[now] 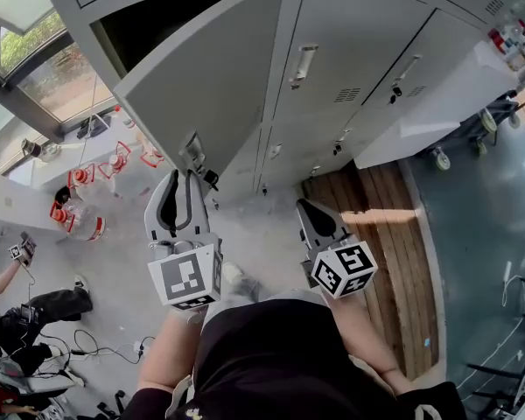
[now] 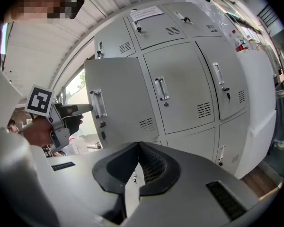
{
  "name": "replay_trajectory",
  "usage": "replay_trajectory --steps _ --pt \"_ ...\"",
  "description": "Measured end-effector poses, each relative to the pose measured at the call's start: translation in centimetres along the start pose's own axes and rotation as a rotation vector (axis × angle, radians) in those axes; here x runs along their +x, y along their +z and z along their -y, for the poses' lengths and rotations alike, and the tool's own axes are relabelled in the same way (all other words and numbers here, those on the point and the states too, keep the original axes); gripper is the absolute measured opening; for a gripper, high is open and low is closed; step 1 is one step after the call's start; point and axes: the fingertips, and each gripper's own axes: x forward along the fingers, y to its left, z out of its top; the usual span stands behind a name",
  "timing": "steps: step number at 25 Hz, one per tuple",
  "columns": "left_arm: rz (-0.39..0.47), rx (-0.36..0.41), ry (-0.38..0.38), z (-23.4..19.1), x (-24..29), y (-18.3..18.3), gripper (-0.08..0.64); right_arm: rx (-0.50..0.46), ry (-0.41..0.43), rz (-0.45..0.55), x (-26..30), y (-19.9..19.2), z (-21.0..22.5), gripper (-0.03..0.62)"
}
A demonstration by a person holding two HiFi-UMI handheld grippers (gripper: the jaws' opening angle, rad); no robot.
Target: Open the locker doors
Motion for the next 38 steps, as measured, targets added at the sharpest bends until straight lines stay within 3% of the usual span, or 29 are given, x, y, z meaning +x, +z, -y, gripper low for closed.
replay_trajectory --steps 4,7,13,21,38 --pt "-0.006 -0.015 0.044 2.6 -1.0 0.7 0.083 0.009 0.009 0.003 -3.5 -0.4 1.4 0.028" --pt "-0.022 0.03 0.039 4.5 -1.7 0.3 0.081 0.016 0.009 0.002 -6.1 -1.0 2.4 0.028" --pt "-0.012 0.019 0.064 8.2 -2.8 0.6 0.075 0.036 -0.039 0.024 -11.0 -1.7 5.5 0.028" --pt "0.003 0.023 -0.004 13.9 -3.0 1.2 0.06 0.055 -0.128 0.07 -16.3 -1.7 9.5 0.028" --pt "0.018 0.037 -0.189 22.4 -1.1 2.5 0.035 0.089 -0.28 0.145 -23.3 -2.0 13.5 0.028"
